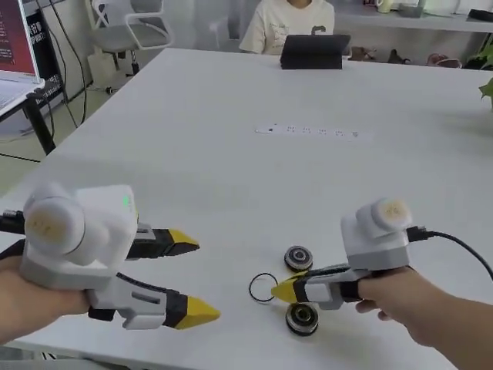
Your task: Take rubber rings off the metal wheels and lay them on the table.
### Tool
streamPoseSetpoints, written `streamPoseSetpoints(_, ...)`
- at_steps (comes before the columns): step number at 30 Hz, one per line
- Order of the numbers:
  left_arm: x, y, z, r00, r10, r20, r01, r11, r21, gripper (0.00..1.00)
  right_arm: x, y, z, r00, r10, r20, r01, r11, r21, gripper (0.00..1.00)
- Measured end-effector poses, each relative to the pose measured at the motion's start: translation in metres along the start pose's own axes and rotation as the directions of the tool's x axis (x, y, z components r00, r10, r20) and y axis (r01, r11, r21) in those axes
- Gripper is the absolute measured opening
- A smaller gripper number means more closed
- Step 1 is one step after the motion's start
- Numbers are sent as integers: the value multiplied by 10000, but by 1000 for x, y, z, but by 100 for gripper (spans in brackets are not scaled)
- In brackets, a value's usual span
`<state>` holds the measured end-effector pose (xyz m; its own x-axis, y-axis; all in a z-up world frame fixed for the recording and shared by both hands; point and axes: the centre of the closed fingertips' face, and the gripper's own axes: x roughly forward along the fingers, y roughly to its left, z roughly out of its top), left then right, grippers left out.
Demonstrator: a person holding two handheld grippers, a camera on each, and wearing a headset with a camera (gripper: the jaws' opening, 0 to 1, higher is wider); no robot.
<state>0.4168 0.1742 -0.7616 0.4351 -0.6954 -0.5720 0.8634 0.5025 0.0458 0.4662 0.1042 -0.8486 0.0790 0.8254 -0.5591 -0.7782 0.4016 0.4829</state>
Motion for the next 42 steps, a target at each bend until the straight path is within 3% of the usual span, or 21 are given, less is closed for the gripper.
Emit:
streamPoseSetpoints(9, 0, 0, 2, 10000, 7, -52, -6, 10000, 42, 53, -5, 3, 1, 9999, -109, 81, 112, 9990, -442, 29)
streamPoseSetpoints(22, 10, -2, 8, 9998, -175, -130, 177, 9997, 178, 53, -29, 13, 17, 9945, 25, 1045, 56, 9970, -773, 51)
streamPoseSetpoints(34, 28, -2, 20, 9986, -501, -140, 505, 9983, 304, 52, -54, 14, 13, 9909, -93, 1342, 287, 9893, -1429, 56)
streamPoseSetpoints(42, 45, -4, 28, 9964, -822, -192, 829, 9958, 385, 51, -64, 14, 1, 9929, -198, 1172, 439, 9773, -2071, 57)
